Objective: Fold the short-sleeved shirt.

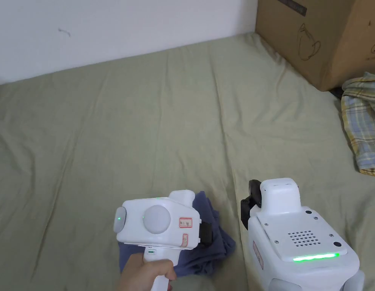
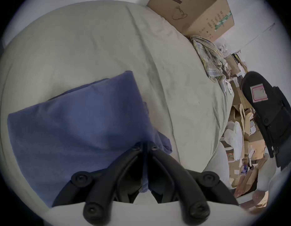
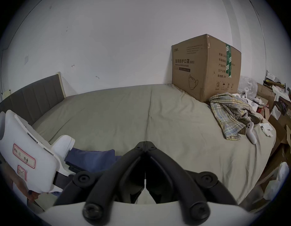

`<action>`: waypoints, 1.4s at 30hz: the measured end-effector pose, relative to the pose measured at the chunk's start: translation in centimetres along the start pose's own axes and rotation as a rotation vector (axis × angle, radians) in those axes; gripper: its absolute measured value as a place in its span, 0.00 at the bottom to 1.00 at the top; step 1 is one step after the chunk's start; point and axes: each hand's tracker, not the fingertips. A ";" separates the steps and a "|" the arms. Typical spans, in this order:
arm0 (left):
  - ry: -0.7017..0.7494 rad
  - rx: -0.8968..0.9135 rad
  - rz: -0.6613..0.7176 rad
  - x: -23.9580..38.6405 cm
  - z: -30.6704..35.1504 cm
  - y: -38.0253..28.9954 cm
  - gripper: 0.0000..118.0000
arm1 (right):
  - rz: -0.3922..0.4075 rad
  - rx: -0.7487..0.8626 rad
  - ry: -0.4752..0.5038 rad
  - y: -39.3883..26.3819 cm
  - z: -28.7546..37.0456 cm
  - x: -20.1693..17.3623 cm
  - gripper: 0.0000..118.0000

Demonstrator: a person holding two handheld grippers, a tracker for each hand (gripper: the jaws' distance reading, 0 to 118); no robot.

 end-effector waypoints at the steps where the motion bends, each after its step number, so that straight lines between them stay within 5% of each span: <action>1: -0.005 -0.001 -0.010 0.2 -0.1 -0.1 0.04 | -0.001 -0.003 -0.002 -0.1 0.0 0.0 0.00; 8: -0.067 -0.002 0.031 -0.1 -0.9 -0.4 0.04 | 0.003 -0.015 0.004 -0.1 -0.1 0.0 0.00; 13: -0.301 -0.002 0.180 -1.3 -0.3 -0.4 0.04 | 0.006 -0.020 0.009 0.0 0.0 -0.2 0.00; 16: -0.198 0.032 0.164 -2.5 0.5 -0.8 0.04 | 0.016 -0.025 0.012 0.2 0.2 -0.3 0.00; 22: -0.249 0.168 0.279 -8.4 6.7 -2.6 0.04 | 0.042 -0.030 0.054 1.8 0.7 -0.9 0.00; 27: -0.155 0.255 0.321 -14.2 11.4 -5.5 0.04 | 0.086 -0.055 0.233 3.8 0.6 -3.5 0.00; 33: -0.154 0.298 0.453 -18.6 12.7 -9.7 0.04 | 0.206 -0.346 0.381 3.4 -4.4 -8.5 0.00; 36: -0.150 0.297 0.466 -18.3 12.5 -10.9 0.04 | 0.142 -0.502 0.412 1.3 -8.0 -9.2 0.00; 40: -0.182 0.287 0.485 -18.8 11.2 -11.6 0.04 | 0.246 -0.607 0.399 -0.9 -11.1 -9.8 0.00; 42: -0.183 0.283 0.488 -18.8 10.6 -11.6 0.04 | 0.192 -0.670 0.420 -0.6 -10.6 -9.5 0.00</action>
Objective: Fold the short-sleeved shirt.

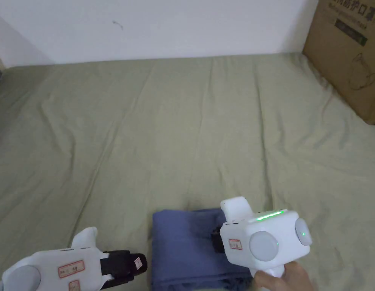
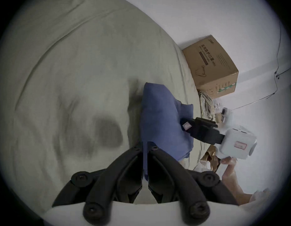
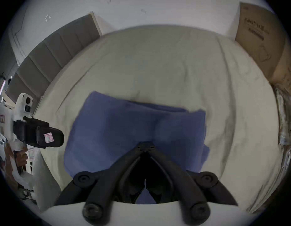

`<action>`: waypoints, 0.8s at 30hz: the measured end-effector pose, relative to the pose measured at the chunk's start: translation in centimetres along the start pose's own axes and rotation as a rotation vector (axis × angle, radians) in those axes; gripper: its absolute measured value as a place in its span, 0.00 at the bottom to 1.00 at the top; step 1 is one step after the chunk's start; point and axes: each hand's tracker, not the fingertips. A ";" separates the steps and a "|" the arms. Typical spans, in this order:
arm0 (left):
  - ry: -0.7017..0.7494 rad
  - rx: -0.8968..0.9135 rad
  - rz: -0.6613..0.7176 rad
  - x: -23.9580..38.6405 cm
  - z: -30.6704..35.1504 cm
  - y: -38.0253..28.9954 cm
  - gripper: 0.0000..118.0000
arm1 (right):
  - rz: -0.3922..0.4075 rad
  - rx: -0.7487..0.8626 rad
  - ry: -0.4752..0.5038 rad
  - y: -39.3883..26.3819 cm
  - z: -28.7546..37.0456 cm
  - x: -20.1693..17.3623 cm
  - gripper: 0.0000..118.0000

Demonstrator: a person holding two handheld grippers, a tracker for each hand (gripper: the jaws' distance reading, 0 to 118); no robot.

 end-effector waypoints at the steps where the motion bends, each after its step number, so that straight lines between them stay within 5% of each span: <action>1: 0.000 -0.002 0.002 0.0 -0.3 0.0 0.04 | -0.020 0.004 0.012 0.1 -0.2 0.3 0.00; 11: 0.000 -0.012 -0.025 0.0 -1.5 1.7 0.08 | 0.009 -0.016 0.003 0.5 -2.0 0.9 0.00; 12: -0.008 -0.008 -0.024 0.1 -1.5 2.0 0.19 | 0.011 -0.015 0.002 0.4 -2.0 0.9 0.00; 14: -0.052 -0.033 -0.013 -0.2 -1.7 2.9 0.66 | 0.009 -0.013 0.004 0.4 -2.1 1.0 0.00; 16: -0.104 -0.100 -0.007 -0.2 -2.6 3.3 0.98 | -0.006 -0.011 0.013 0.3 -2.1 1.3 0.00; 24: -0.255 -0.164 0.072 -0.7 -8.3 3.9 1.00 | -0.033 0.002 0.019 -0.1 -1.8 1.2 0.00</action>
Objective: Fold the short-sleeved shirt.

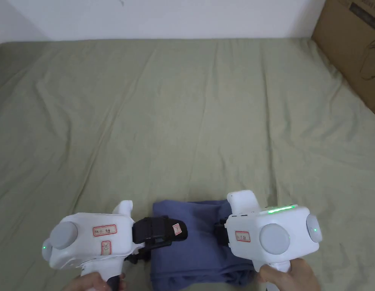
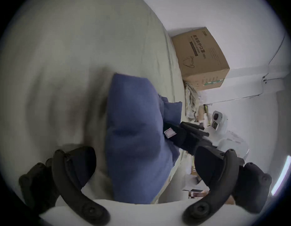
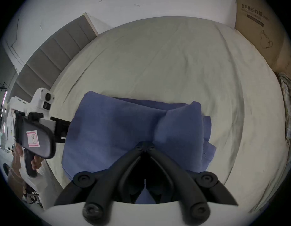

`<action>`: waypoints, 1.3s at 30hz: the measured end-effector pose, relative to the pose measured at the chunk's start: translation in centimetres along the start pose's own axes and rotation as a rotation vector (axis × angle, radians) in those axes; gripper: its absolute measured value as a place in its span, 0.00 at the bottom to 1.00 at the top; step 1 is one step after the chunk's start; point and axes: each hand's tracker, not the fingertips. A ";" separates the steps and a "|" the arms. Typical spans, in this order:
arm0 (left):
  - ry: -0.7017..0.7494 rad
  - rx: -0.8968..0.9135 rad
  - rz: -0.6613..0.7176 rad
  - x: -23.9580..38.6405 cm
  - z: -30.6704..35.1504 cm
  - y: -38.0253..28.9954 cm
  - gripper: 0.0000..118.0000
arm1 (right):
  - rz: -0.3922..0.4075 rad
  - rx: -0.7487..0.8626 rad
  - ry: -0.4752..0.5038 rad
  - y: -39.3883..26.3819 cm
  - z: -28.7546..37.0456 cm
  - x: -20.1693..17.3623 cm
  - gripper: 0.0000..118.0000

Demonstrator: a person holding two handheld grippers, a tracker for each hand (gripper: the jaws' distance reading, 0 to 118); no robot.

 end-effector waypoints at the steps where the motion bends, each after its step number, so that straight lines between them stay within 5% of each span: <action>1: -0.030 0.008 0.007 -0.1 -0.4 0.1 1.00 | 0.016 0.000 -0.010 0.0 0.0 -0.2 0.00; 3: -0.085 0.027 0.035 -0.1 -1.0 0.4 1.00 | 0.048 0.002 -0.029 0.0 0.0 -0.7 0.00; 5: -0.116 0.029 0.069 -0.4 -1.5 0.6 0.86 | 0.068 0.005 -0.041 -0.1 0.0 -1.0 0.00; 6: -0.127 0.035 0.071 -0.3 -1.6 0.6 0.62 | 0.074 0.006 -0.046 -0.2 0.0 -1.1 0.00; 7: -0.073 0.041 0.049 -0.3 -1.7 0.5 0.25 | 0.077 0.005 -0.051 -0.1 0.0 -1.1 0.00; 9: 0.041 0.006 0.029 -1.0 -2.3 0.4 0.25 | 0.068 0.000 -0.058 0.0 0.0 -1.0 0.00; 11: -0.074 0.020 0.095 -1.7 -1.6 0.6 0.25 | 0.054 0.001 -0.046 0.1 0.4 -1.0 0.00; 16: 0.056 -0.025 -0.032 0.7 -0.3 1.0 0.25 | 0.028 0.041 -0.061 0.4 1.8 -2.3 0.00; 23: 0.256 0.027 -0.127 -1.2 10.2 2.6 0.25 | 0.026 0.148 -0.078 1.3 4.3 -4.7 0.00; 32: 0.813 0.112 -0.123 -8.4 27.8 6.8 0.25 | -0.011 0.215 -0.128 3.0 5.5 -7.1 0.00; 36: 1.147 0.036 -0.193 -10.6 31.9 8.7 0.25 | 0.015 0.218 -0.149 3.6 4.8 -7.8 0.00; 39: 1.255 0.048 -0.191 -10.7 33.5 8.1 0.25 | 0.009 0.202 -0.148 3.7 4.2 -8.2 0.00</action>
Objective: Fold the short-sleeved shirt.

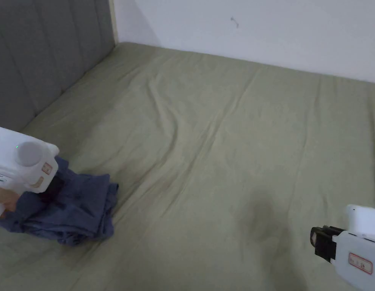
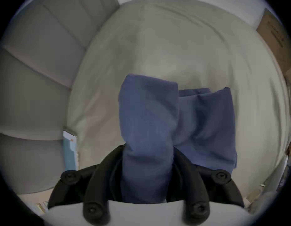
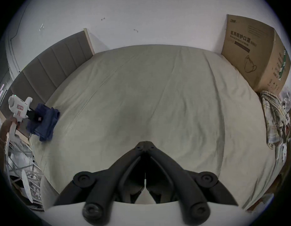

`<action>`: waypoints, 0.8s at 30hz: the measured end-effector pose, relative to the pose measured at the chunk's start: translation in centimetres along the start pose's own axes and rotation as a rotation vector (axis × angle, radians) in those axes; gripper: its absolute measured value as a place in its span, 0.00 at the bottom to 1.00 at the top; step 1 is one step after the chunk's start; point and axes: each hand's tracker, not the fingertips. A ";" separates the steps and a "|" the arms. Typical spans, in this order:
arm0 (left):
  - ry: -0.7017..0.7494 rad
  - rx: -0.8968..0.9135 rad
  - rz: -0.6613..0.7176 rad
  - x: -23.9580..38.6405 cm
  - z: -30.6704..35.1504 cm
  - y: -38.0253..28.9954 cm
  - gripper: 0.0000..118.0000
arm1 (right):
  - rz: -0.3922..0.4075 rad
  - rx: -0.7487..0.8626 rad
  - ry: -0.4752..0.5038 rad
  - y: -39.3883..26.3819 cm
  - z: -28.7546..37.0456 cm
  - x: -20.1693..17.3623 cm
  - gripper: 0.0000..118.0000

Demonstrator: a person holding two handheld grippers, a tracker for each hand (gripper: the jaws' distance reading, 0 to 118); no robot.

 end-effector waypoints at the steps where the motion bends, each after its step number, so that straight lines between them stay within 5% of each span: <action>1: -0.025 0.010 0.011 -0.5 0.0 -0.3 0.25 | -0.002 -0.005 0.003 -0.1 -0.2 -0.2 0.00; 3: -0.083 0.028 0.072 -0.7 0.6 -1.1 0.34 | 0.007 -0.018 0.004 -0.3 -0.5 -0.5 0.00; 6: 0.010 0.053 0.111 -0.2 0.9 -2.5 0.91 | 0.026 -0.033 0.005 -0.8 -0.9 -0.7 0.00; 12: -0.044 0.161 0.267 -1.0 3.5 -2.4 0.93 | 0.025 -0.039 0.024 -1.2 -0.6 -0.5 0.00; 14: -0.064 0.208 0.257 0.2 5.6 -2.7 0.88 | 0.023 -0.025 0.030 -1.4 -0.1 -0.1 0.00; 15: -0.082 0.241 0.247 0.8 6.7 -2.7 0.75 | 0.017 -0.019 0.032 -1.4 0.1 0.1 0.00; 17: -0.140 0.272 0.210 2.6 9.1 -2.7 0.18 | 0.004 -0.011 0.040 -1.6 0.6 0.7 0.00; 18: -0.164 0.298 0.193 3.8 10.1 -2.8 0.03 | -0.006 -0.005 0.039 -1.7 1.0 1.0 0.00; 24: -0.267 0.394 0.140 11.4 13.6 -4.0 0.00 | -0.045 0.030 0.036 -3.5 3.7 3.4 0.00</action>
